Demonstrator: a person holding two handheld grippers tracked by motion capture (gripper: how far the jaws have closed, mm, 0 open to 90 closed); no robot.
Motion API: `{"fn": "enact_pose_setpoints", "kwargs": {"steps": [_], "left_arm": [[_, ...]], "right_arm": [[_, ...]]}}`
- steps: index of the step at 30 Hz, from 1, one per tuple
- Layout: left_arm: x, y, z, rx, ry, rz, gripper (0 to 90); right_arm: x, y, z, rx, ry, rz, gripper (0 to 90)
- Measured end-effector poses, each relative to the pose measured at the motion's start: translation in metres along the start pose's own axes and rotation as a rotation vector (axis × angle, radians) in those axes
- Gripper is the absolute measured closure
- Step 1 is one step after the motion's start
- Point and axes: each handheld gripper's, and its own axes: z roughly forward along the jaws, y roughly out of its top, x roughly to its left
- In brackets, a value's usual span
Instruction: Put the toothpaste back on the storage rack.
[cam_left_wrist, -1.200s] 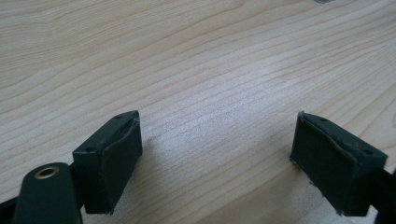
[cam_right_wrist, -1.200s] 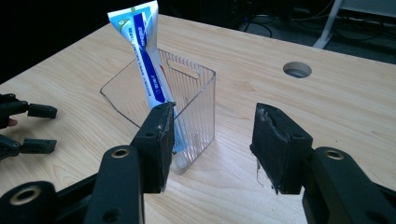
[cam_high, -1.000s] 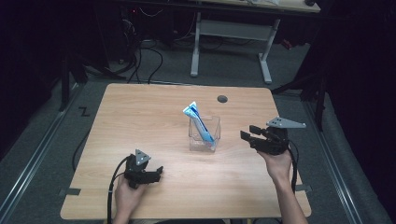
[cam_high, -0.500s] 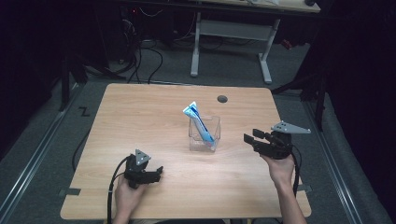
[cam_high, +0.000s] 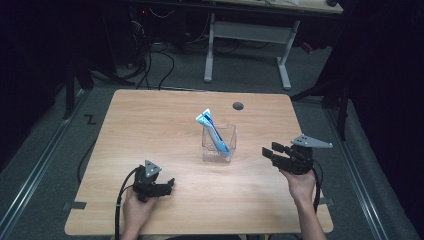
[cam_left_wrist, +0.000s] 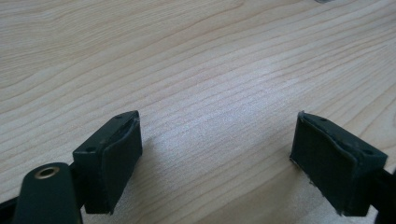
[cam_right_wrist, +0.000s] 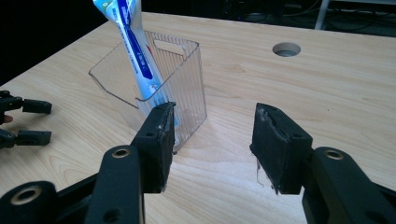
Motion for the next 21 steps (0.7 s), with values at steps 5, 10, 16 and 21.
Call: {"fn": "enact_pose_setpoints", "kwargs": {"steps": [5, 10, 16, 21], "left_arm": [[0.0, 0.0, 0.0, 0.0, 0.0, 0.0, 16.5], [0.0, 0.0, 0.0, 0.0, 0.0, 0.0, 16.4], [0.0, 0.0, 0.0, 0.0, 0.0, -0.001, 16.5], [0.0, 0.0, 0.0, 0.0, 0.0, 0.0, 16.5]], "right_arm": [[-0.002, -0.007, 0.001, 0.002, -0.006, 0.009, 49.3], [-0.003, -0.014, 0.004, 0.011, -0.007, 0.015, 49.4], [-0.004, -0.021, 0.008, 0.022, -0.015, 0.021, 49.5], [-0.008, -0.028, 0.01, 0.038, -0.035, 0.036, 49.6]]}}
